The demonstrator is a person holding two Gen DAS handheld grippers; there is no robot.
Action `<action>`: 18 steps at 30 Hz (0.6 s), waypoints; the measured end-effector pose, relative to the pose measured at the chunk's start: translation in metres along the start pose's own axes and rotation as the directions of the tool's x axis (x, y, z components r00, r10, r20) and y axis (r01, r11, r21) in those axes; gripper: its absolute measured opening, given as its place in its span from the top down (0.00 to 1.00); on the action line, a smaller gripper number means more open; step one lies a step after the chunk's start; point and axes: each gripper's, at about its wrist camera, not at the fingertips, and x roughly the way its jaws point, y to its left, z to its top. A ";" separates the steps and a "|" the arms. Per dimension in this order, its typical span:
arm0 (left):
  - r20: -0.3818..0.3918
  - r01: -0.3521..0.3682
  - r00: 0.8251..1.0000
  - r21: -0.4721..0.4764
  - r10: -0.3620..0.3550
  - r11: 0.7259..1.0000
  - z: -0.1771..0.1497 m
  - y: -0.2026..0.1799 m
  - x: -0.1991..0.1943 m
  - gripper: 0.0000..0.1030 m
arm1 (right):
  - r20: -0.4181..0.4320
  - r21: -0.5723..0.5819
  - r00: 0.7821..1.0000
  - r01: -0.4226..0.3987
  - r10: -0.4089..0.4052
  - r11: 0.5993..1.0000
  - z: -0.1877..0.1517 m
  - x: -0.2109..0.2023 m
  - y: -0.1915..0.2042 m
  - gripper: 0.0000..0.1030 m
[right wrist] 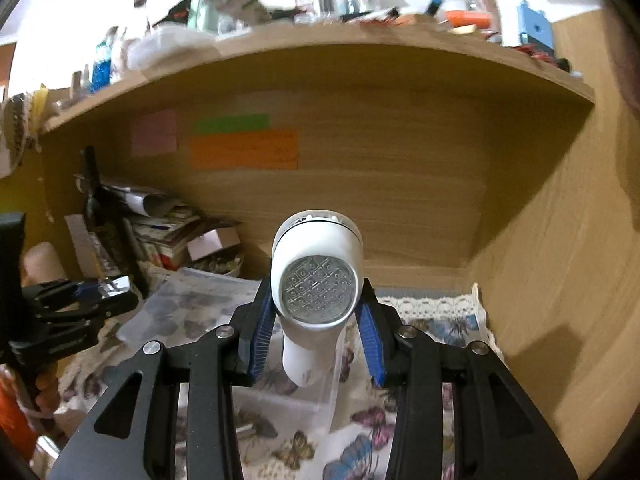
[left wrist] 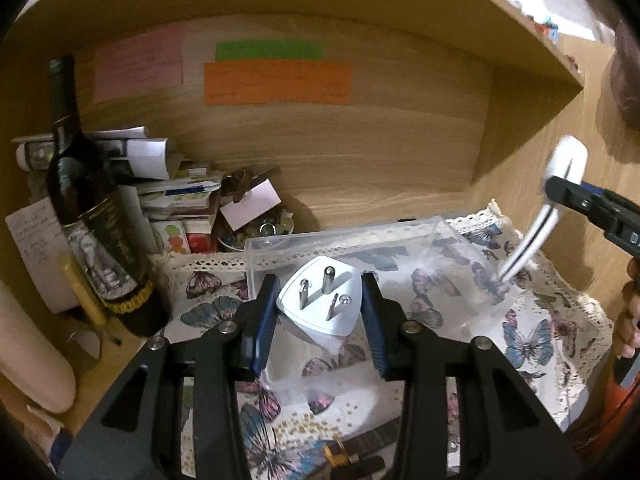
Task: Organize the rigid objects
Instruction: 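Drop plug adapter into clear box with left tool while right tool drops lint remover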
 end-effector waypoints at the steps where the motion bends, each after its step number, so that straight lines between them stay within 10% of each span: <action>1: -0.009 0.000 1.000 0.005 0.000 1.000 0.001 0.001 0.005 0.61 | -0.020 -0.011 1.000 -0.003 0.003 1.000 0.000 0.011 0.001 0.65; 18: -0.147 -0.019 0.989 0.024 0.022 1.000 -0.010 0.005 0.078 0.61 | -0.295 -0.179 0.953 -0.121 0.065 0.976 -0.018 0.105 0.048 0.65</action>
